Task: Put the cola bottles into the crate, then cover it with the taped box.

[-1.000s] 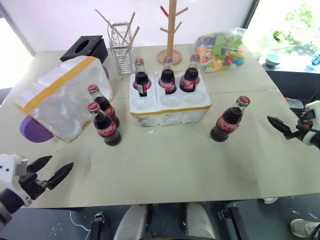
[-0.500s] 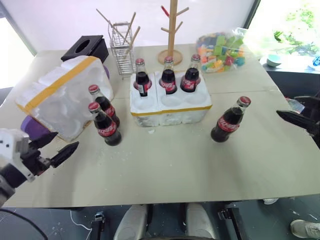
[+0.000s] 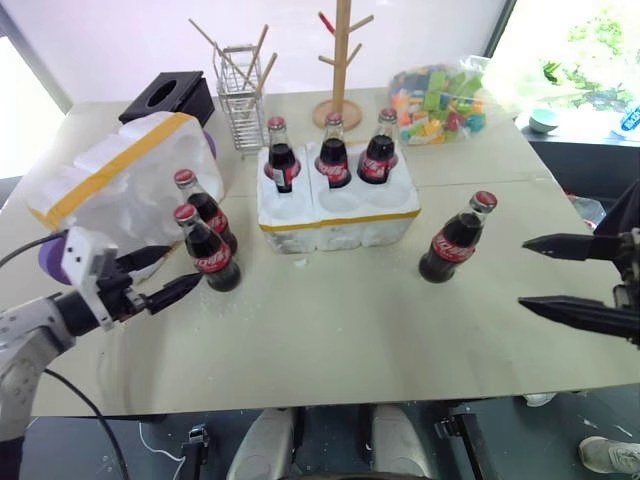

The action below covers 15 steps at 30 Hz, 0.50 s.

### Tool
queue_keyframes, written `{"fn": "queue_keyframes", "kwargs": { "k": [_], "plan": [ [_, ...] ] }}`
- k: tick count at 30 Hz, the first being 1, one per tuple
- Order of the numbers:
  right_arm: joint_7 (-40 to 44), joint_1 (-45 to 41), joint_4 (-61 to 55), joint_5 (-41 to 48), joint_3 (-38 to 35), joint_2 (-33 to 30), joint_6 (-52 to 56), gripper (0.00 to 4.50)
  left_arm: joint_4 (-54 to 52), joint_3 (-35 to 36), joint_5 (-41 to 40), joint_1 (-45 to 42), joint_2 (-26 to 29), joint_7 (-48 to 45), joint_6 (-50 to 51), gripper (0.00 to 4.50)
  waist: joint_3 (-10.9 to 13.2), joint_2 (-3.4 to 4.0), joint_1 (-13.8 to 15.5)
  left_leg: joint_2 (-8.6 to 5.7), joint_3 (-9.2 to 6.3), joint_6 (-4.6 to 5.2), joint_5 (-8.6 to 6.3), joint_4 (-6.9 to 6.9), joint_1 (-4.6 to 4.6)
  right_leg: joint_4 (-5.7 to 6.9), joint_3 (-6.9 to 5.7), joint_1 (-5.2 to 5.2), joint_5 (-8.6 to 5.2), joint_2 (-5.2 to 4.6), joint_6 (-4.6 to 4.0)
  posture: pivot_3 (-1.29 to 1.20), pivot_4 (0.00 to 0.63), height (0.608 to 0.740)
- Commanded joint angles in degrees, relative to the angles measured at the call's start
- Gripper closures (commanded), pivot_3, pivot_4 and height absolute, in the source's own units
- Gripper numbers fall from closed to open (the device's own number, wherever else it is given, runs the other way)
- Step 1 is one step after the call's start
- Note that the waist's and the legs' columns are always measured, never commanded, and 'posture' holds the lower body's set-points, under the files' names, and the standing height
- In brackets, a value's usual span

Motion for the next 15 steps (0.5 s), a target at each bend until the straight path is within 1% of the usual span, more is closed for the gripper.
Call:
{"fn": "queue_keyframes", "kwargs": {
  "k": [1, 3, 6, 10, 13, 15],
  "plan": [
    [-4.05, -0.98, -3.02, 5.43, -1.53, 0.75, 0.66, 0.00, 1.28, -2.29, 1.71, -2.61, -0.97, -0.21, -2.38, 0.03, 0.00, -0.01, 0.03, 0.00, 0.00, 0.00, 0.00, 0.00, -0.01, -0.01, 0.00, 0.00, 0.01, 0.00, 0.01, 0.00, 0.150, 0.740],
    [-6.02, -1.15, -3.32, 7.48, -1.19, 0.93, 0.75, 0.00, 2.15, -3.92, 2.42, -3.88, -1.70, -0.32, -2.85, 0.03, 0.01, -0.02, 0.06, 0.00, 0.00, 0.00, 0.00, -0.01, -0.01, -0.02, 0.00, 0.00, 0.03, 0.00, 0.00, 0.00, 0.150, 0.740],
    [-7.12, -0.34, -3.54, 7.86, -1.12, 0.98, -0.05, 0.00, 4.38, -6.15, 4.16, -5.80, -3.02, -0.33, -4.34, 0.03, 0.01, -0.03, 0.11, 0.00, 0.00, 0.01, 0.01, -0.01, -0.01, -0.02, 0.00, 0.00, 0.04, 0.00, 0.01, 0.00, 0.150, 0.740],
    [-8.38, -0.40, -3.27, 8.56, -0.77, 0.91, -0.89, 0.00, 5.81, -7.29, 5.21, -7.26, -4.73, -0.02, -5.99, 0.03, 0.01, -0.04, 0.05, 0.00, 0.00, 0.01, 0.01, 0.00, -0.01, -0.02, 0.00, -0.01, 0.07, 0.04, 0.02, 0.00, 0.150, 0.740],
    [-9.35, -0.64, -3.20, 9.20, -0.08, 0.88, -1.44, 0.00, 5.14, -7.16, 5.42, -6.79, -4.96, -0.08, -6.55, 0.77, 0.01, -0.04, 0.03, 0.01, 0.02, 0.01, 0.01, 0.02, 0.00, -0.02, 0.01, -0.01, 0.10, 0.04, 0.03, 0.00, 0.150, 0.740],
    [-9.86, -0.63, -3.17, 9.19, 0.59, 0.89, -1.97, 0.00, 3.83, -6.56, 4.70, -6.37, -4.61, 0.00, -5.90, 1.68, 0.01, -0.04, 0.08, 0.02, 0.02, 0.01, 0.01, 0.02, 0.00, -0.03, 0.01, 0.00, 0.10, 0.04, 0.04, 0.00, 0.150, 0.740]
  ]
}}
